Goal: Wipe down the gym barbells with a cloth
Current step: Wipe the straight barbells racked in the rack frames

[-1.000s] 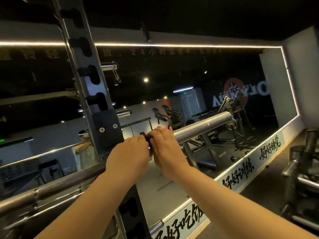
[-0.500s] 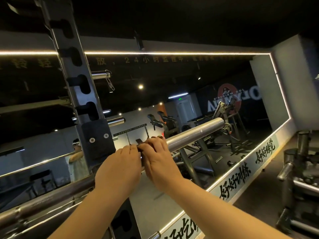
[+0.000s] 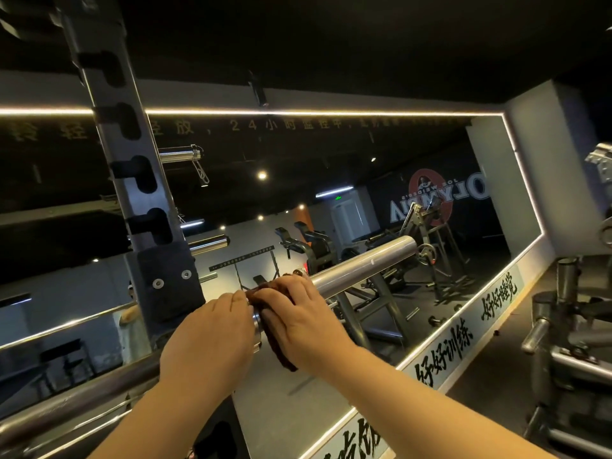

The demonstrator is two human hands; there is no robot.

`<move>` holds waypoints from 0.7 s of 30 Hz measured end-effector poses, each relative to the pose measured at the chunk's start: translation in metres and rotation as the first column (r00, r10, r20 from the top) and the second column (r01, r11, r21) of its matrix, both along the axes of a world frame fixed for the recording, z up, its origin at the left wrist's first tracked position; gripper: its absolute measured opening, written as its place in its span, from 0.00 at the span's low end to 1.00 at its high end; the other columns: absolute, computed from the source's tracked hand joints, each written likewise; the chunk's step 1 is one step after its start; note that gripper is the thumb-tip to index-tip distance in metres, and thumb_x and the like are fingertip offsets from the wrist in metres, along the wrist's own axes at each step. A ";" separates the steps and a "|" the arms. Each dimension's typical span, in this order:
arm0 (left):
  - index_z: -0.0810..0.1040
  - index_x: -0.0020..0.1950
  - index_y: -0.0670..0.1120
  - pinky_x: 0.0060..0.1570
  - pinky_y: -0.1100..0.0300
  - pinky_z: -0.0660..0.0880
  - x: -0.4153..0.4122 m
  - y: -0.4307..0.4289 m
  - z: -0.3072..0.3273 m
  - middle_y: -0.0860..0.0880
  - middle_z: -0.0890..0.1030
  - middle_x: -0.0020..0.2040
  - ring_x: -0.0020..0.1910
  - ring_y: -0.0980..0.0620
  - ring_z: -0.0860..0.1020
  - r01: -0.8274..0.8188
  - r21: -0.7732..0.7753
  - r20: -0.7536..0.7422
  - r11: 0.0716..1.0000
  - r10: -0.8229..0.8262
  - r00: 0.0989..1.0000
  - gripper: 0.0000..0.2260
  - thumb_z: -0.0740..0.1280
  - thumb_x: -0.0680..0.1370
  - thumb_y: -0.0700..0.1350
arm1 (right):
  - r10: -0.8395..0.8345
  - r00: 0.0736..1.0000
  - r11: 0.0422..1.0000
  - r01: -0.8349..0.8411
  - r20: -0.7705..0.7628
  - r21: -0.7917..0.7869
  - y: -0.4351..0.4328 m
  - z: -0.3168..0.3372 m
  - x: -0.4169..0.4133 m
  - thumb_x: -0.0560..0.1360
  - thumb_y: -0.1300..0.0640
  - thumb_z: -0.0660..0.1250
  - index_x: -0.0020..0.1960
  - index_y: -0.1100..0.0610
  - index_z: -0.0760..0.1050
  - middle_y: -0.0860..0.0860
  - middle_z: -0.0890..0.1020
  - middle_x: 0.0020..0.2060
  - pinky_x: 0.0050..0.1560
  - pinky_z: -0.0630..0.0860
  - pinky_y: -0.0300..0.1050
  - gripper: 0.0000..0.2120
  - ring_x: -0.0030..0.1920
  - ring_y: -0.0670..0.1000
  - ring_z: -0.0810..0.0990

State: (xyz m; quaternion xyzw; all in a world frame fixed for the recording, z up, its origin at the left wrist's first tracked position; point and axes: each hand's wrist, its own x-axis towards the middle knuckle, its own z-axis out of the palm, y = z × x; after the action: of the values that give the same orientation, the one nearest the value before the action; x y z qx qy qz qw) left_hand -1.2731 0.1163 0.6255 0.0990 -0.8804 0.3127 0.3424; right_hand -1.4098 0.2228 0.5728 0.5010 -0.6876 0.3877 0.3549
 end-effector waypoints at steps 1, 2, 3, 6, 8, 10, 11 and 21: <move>0.84 0.49 0.38 0.28 0.56 0.79 0.000 0.000 0.001 0.43 0.83 0.37 0.30 0.47 0.82 0.000 -0.002 0.001 1.000 0.000 1.000 0.25 0.86 0.57 0.45 | -0.019 1.000 1.000 0.019 -0.004 0.014 0.007 0.002 -0.008 0.85 0.44 0.53 0.72 0.45 0.67 0.49 0.70 0.69 0.78 0.60 0.56 0.17 0.72 0.52 0.64; 0.84 0.50 0.38 0.29 0.55 0.79 0.002 0.001 0.002 0.43 0.83 0.38 0.31 0.47 0.82 -0.005 0.002 0.002 1.000 0.005 1.000 0.26 0.87 0.56 0.45 | -0.040 0.999 0.999 0.039 0.026 0.012 0.012 0.005 -0.013 0.85 0.44 0.53 0.72 0.45 0.68 0.49 0.71 0.68 0.79 0.59 0.55 0.17 0.72 0.51 0.64; 0.84 0.49 0.37 0.29 0.54 0.80 0.003 0.003 0.002 0.42 0.83 0.38 0.31 0.46 0.82 -0.002 0.000 -0.002 1.000 0.002 1.000 0.27 0.87 0.55 0.44 | -0.059 0.995 0.998 0.060 0.081 -0.016 0.016 0.009 -0.018 0.86 0.44 0.53 0.71 0.46 0.68 0.49 0.71 0.67 0.80 0.57 0.55 0.16 0.71 0.50 0.65; 0.82 0.41 0.33 0.23 0.50 0.78 0.004 0.008 0.000 0.39 0.81 0.32 0.25 0.42 0.81 0.032 -0.028 -0.042 0.999 -0.033 0.999 0.29 0.87 0.43 0.36 | -0.063 0.964 0.986 0.100 0.259 -0.132 0.012 0.014 -0.015 0.86 0.47 0.53 0.68 0.46 0.70 0.48 0.70 0.65 0.78 0.59 0.53 0.14 0.69 0.50 0.64; 0.82 0.41 0.34 0.25 0.50 0.78 0.000 0.008 0.001 0.39 0.81 0.32 0.26 0.42 0.80 0.012 0.002 -0.027 1.000 -0.012 1.000 0.28 0.87 0.45 0.36 | -0.057 0.970 0.988 0.089 0.236 -0.128 0.001 0.012 -0.003 0.85 0.50 0.54 0.67 0.49 0.71 0.49 0.71 0.65 0.76 0.61 0.55 0.13 0.70 0.52 0.63; 0.82 0.40 0.35 0.25 0.53 0.77 -0.001 0.007 0.002 0.40 0.80 0.32 0.25 0.44 0.79 0.024 0.009 -0.020 1.000 -0.024 1.000 0.25 0.87 0.48 0.37 | -0.018 0.994 0.996 0.028 0.112 -0.089 -0.007 0.007 0.006 0.85 0.51 0.55 0.67 0.50 0.72 0.50 0.72 0.65 0.76 0.62 0.57 0.14 0.71 0.53 0.63; 0.82 0.39 0.36 0.23 0.54 0.76 -0.002 0.006 0.002 0.41 0.79 0.31 0.24 0.45 0.78 0.047 -0.003 -0.008 0.999 -0.047 0.999 0.26 0.87 0.47 0.38 | 0.010 0.999 0.998 -0.007 0.051 -0.064 -0.006 0.005 0.007 0.85 0.50 0.54 0.68 0.50 0.72 0.50 0.72 0.65 0.76 0.61 0.57 0.15 0.71 0.53 0.63; 0.73 0.67 0.46 0.50 0.61 0.77 0.001 0.017 0.004 0.50 0.80 0.58 0.52 0.53 0.80 -0.041 -0.026 0.010 0.999 0.041 0.999 0.17 0.66 0.81 0.52 | -0.066 0.981 0.985 0.094 0.183 -0.148 -0.007 0.014 0.004 0.81 0.45 0.46 0.63 0.49 0.72 0.50 0.73 0.60 0.77 0.59 0.60 0.20 0.66 0.53 0.67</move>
State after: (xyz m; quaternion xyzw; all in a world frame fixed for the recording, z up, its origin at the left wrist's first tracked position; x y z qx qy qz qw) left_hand -1.2722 0.1334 0.6299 0.1108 -0.8759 0.3316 0.3326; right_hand -1.4054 0.2158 0.5870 0.4071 -0.7037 0.4685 0.3458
